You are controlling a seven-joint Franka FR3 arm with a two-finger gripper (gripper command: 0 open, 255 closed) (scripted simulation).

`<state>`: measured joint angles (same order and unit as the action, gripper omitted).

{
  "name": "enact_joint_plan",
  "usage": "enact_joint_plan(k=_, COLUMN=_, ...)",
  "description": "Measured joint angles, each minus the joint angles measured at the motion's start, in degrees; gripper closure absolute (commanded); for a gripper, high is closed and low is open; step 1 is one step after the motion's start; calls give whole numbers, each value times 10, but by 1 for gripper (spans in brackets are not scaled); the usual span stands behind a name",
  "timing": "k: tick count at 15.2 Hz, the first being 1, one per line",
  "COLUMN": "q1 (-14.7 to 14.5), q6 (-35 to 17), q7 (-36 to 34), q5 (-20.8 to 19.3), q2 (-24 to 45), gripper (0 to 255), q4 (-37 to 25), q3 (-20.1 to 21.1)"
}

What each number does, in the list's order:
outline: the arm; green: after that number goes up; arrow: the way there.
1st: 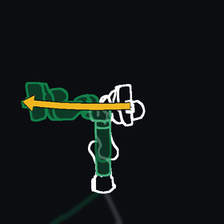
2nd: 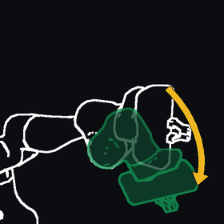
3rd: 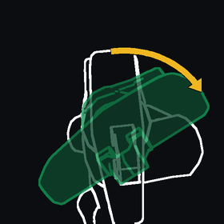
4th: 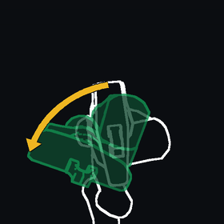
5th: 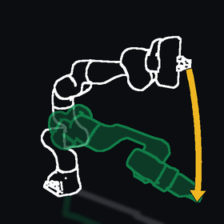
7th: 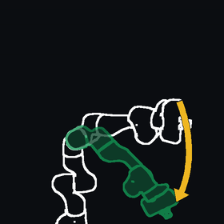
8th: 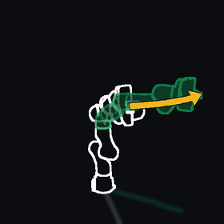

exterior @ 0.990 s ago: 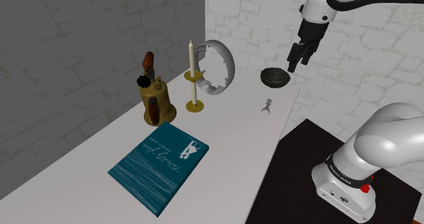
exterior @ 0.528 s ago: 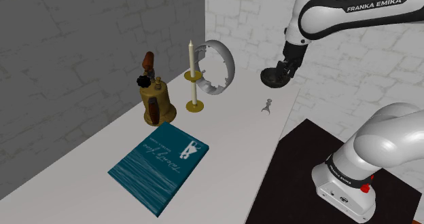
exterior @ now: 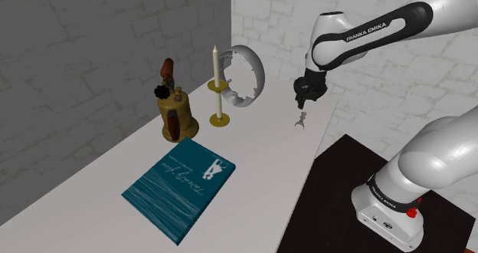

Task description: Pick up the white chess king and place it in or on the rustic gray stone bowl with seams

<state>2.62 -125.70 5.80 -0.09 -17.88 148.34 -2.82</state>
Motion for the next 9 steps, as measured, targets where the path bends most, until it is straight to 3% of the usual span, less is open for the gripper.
enact_joint_plan(k=9, q1=3, q6=-98, q7=10, q5=2, q2=84, gripper=0, q4=18, q3=-7)
